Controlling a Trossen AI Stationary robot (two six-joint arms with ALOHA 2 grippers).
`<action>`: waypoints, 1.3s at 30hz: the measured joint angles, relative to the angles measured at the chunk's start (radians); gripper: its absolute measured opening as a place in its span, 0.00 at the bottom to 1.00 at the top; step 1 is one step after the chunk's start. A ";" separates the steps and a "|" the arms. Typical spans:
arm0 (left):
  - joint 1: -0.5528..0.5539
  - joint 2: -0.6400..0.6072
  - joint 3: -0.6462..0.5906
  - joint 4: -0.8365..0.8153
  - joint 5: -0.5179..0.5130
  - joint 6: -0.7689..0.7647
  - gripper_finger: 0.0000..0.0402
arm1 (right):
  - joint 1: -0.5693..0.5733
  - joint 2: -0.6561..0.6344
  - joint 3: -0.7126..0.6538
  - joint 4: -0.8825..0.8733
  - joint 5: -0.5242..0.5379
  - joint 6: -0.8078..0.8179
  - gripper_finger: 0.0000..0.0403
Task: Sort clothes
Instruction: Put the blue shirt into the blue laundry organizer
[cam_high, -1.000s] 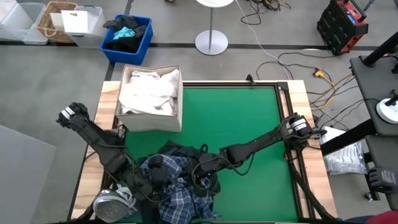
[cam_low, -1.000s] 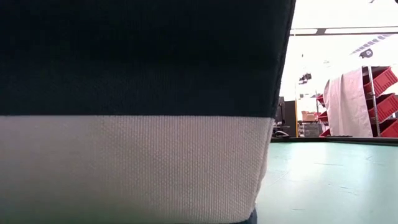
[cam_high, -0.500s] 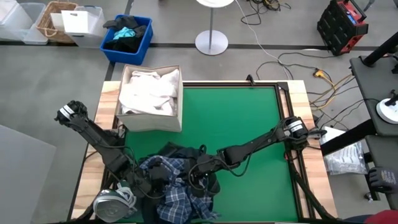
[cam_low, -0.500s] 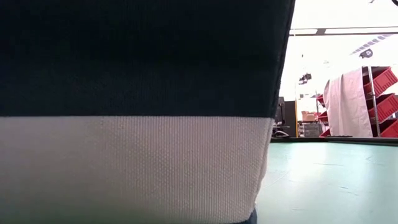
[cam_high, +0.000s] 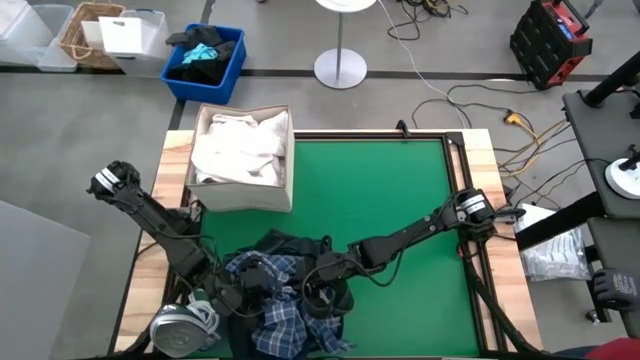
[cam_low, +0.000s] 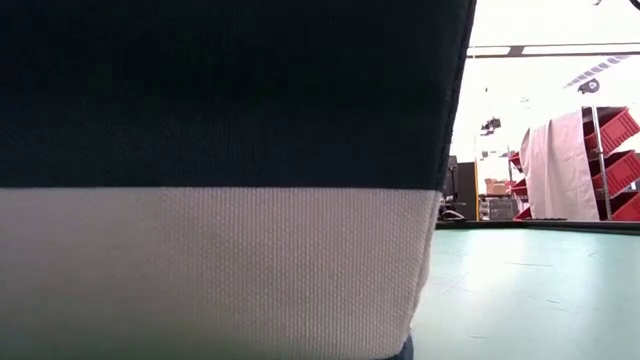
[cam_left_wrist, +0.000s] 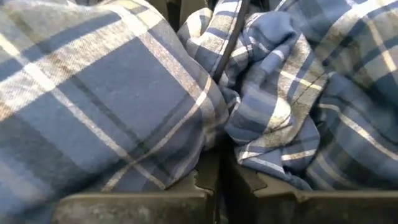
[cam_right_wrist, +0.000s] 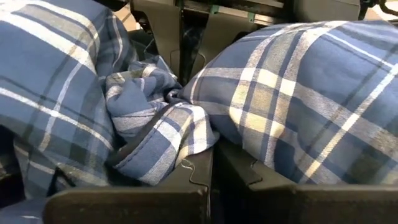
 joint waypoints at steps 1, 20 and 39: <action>0.001 0.000 -0.005 0.005 0.001 -0.003 0.00 | -0.002 0.005 0.001 -0.002 0.003 0.001 0.03; 0.008 0.000 -0.058 0.046 0.094 -0.042 0.00 | -0.008 0.051 0.005 0.004 -0.026 0.096 0.03; 0.018 0.005 -0.022 0.027 0.070 0.060 0.00 | -0.006 -0.034 -0.007 -0.011 -0.078 0.095 0.03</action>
